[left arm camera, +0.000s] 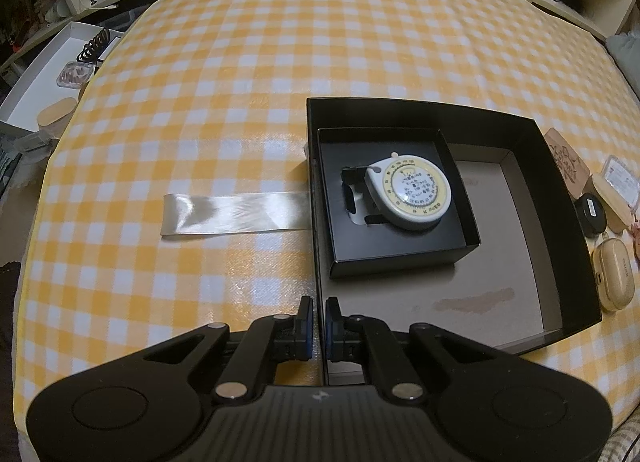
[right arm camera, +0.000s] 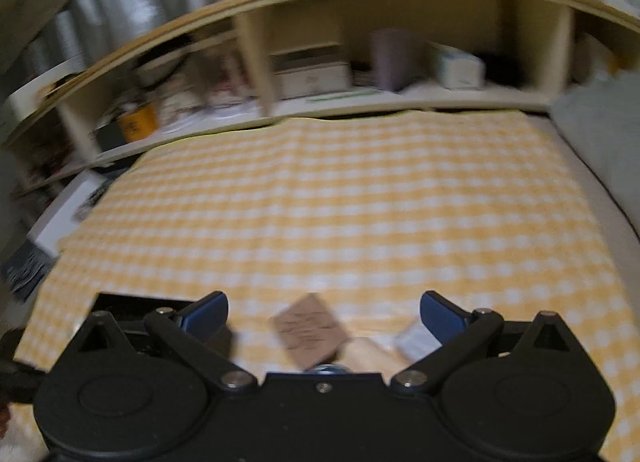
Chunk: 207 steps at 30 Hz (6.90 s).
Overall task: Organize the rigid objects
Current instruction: 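Grasp the clear square case with the right gripper, then lower the clear case into the large black box beside the small box, then grasp the carved wooden block with the right gripper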
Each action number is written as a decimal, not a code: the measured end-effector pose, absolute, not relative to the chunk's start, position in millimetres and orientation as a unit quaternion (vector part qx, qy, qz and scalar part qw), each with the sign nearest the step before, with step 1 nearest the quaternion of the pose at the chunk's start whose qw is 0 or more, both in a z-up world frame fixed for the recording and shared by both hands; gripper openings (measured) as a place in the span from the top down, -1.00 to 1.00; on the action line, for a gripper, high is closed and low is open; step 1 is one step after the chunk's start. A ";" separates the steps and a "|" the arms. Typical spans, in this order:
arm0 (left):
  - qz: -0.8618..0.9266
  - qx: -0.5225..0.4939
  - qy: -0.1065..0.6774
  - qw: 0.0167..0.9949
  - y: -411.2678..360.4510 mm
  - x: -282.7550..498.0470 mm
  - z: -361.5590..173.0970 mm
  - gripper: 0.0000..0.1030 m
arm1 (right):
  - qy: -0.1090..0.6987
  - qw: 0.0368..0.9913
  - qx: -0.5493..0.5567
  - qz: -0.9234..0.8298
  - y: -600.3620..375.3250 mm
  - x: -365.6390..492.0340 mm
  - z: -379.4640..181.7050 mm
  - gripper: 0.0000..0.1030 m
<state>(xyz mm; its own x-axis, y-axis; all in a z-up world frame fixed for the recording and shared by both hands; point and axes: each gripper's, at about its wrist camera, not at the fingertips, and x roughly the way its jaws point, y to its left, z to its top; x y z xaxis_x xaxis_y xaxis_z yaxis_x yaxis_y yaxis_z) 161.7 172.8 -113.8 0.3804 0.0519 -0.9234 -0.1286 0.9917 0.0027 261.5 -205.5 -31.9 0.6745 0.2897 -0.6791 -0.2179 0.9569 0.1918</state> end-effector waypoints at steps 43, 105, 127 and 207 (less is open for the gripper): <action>0.049 -0.032 0.562 0.825 170.5 169.1 -125.1 0.83 | 0.447 0.824 -0.285 0.202 -201.5 301.6 -156.3 -0.61; 0.048 -0.034 0.564 0.824 176.5 173.7 -124.9 0.82 | 0.273 0.733 -0.417 0.463 -2.2 217.3 -119.6 -0.76; 0.050 -0.034 0.562 0.825 175.4 173.1 -118.2 0.82 | 0.620 0.686 -0.142 0.354 14.5 243.3 -137.5 0.94; 0.057 -0.022 0.565 0.823 169.7 170.2 -118.3 0.87 | 0.438 0.847 -0.130 0.271 -115.9 317.3 -149.8 -0.47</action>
